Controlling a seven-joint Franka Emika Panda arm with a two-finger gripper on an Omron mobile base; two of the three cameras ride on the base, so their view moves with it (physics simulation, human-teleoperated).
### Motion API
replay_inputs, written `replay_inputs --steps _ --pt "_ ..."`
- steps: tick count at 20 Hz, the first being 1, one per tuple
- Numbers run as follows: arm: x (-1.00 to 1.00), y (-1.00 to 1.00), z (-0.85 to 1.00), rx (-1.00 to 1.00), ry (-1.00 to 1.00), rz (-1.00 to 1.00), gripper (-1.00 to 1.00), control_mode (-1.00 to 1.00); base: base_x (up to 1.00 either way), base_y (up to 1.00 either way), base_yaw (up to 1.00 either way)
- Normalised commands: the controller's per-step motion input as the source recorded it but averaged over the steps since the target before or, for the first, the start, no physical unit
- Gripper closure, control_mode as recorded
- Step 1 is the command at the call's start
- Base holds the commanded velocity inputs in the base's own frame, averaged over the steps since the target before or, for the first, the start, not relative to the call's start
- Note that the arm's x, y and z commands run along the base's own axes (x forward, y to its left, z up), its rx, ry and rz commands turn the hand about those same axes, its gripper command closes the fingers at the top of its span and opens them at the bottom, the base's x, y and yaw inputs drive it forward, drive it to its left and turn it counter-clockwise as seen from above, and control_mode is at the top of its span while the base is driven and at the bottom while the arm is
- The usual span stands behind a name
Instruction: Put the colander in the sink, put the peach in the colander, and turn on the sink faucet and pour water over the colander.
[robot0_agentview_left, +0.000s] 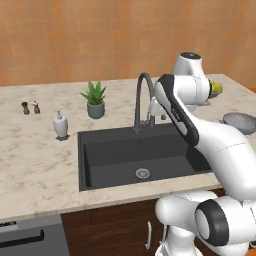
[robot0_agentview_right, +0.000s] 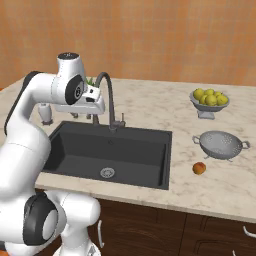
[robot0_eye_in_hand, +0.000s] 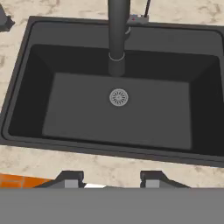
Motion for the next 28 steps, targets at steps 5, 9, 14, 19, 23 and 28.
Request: replay_inputs --steps 5,9,14,19,23,28 --pt "-0.20 -0.28 0.00 0.04 -0.03 -0.09 -1.00 -1.00 0.00 0.00 0.00" --pt "-0.48 -0.74 0.00 0.08 0.00 -0.19 -1.00 -1.00 0.00 0.00 0.00" --pt "-0.31 -0.78 0.00 0.07 0.00 -0.28 -1.00 -1.00 0.00 0.00 0.00" --pt "-0.07 -0.89 -0.03 0.08 0.01 -0.36 -1.00 -1.00 0.00 0.00 0.00" --pt "0.00 -0.90 -0.16 0.10 0.07 -0.43 -1.00 -1.00 0.00 0.00 0.00" --pt "0.01 -0.83 -0.34 0.08 0.02 -0.45 -1.00 -1.00 0.00 0.00 0.00"
